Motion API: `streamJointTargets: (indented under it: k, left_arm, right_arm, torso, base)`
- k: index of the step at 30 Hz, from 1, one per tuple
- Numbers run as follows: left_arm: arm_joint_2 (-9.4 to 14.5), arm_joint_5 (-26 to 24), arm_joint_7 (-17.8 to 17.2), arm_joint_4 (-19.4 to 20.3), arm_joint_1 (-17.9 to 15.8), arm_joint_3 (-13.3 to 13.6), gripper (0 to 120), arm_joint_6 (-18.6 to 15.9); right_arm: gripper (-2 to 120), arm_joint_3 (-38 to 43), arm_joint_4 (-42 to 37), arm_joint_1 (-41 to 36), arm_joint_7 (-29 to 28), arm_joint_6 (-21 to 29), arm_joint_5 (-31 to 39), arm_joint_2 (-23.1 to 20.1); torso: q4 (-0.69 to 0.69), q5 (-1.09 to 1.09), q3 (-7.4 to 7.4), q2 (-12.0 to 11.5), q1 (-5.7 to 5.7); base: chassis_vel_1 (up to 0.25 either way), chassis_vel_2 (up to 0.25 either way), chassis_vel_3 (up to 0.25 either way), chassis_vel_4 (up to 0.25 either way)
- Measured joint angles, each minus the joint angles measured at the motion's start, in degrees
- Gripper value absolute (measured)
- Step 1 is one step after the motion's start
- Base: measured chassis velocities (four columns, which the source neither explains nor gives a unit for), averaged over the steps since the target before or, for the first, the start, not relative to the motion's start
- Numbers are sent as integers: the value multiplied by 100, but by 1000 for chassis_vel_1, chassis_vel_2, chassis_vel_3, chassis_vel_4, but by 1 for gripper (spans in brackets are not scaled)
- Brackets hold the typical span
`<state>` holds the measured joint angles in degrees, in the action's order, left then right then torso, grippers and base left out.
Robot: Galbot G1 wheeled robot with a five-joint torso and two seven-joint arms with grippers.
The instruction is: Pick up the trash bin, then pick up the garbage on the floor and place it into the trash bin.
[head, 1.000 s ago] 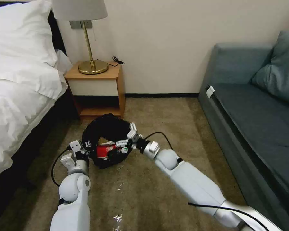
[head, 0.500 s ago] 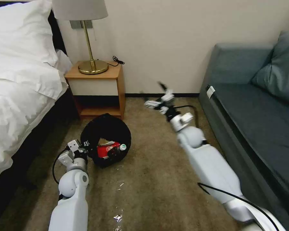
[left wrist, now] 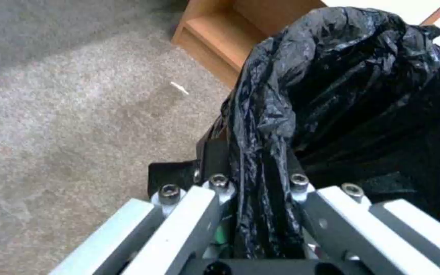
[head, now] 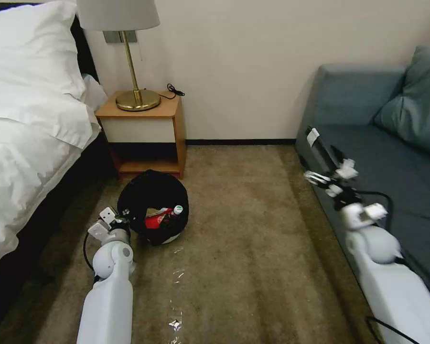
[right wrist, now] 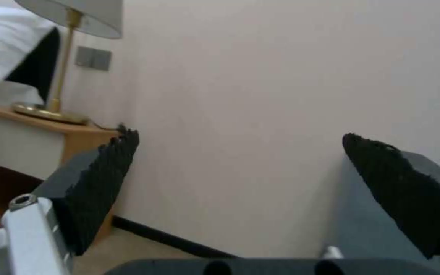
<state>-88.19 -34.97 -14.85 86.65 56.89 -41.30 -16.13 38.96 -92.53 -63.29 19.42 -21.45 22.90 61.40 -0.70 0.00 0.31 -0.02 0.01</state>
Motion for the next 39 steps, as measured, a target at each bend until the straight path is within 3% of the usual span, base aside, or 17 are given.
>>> streamJointTargets:
  k: [8,16,19,22,24,26,30,32,34,39]
  left_arm:
    - [-34,-47,-28,-170,-99,32,5,32]
    - [-19,-19,-35,-112,-39,15,32,38]
    - [17,31,-43,28,57,-9,49,39]
    - [28,58,-43,92,92,-9,52,38]
    - [52,140,-43,283,193,-9,68,16]
    - [59,170,-43,332,215,-9,69,7]
    - [85,402,6,713,374,-7,89,-85]
    - [87,456,41,774,400,-7,90,-98]
    - [97,701,246,1080,521,-1,99,-159]
    - [98,892,420,1537,607,41,100,-296]
  right_arm:
    - [100,583,-104,-587,232,-124,164,-102]
    - [100,443,-6,-504,271,-163,121,83]
    - [100,283,64,-380,271,-165,61,253]
    - [100,244,83,-351,264,-166,53,291]
    - [100,130,154,-292,196,-173,44,441]
    - [100,105,168,-287,180,-173,44,469]
    - [100,14,242,-265,145,-173,21,579]
    - [100,13,248,-261,144,-173,19,584]
    - [100,13,265,-254,143,-177,15,589]
    - [100,43,266,-285,146,-191,12,596]
  torso:
    - [0,-1,0,0,0]
    - [3,0,0,0,0]
    - [2,-1,1,0,0]
    - [2,-2,0,0,0]
    - [2,-2,1,0,0]
    - [2,-2,1,0,0]
    - [2,-2,1,0,0]
    - [2,-2,1,0,0]
    - [2,-3,1,0,0]
    - [1,-2,1,0,0]
  base:
    - [0,0,0,0]
    - [0,0,0,0]
    - [0,0,0,0]
    - [0,0,0,0]
    - [0,0,0,0]
    - [0,0,0,0]
    - [0,0,0,0]
    - [0,0,0,0]
    - [0,0,0,0]
    - [0,0,0,0]
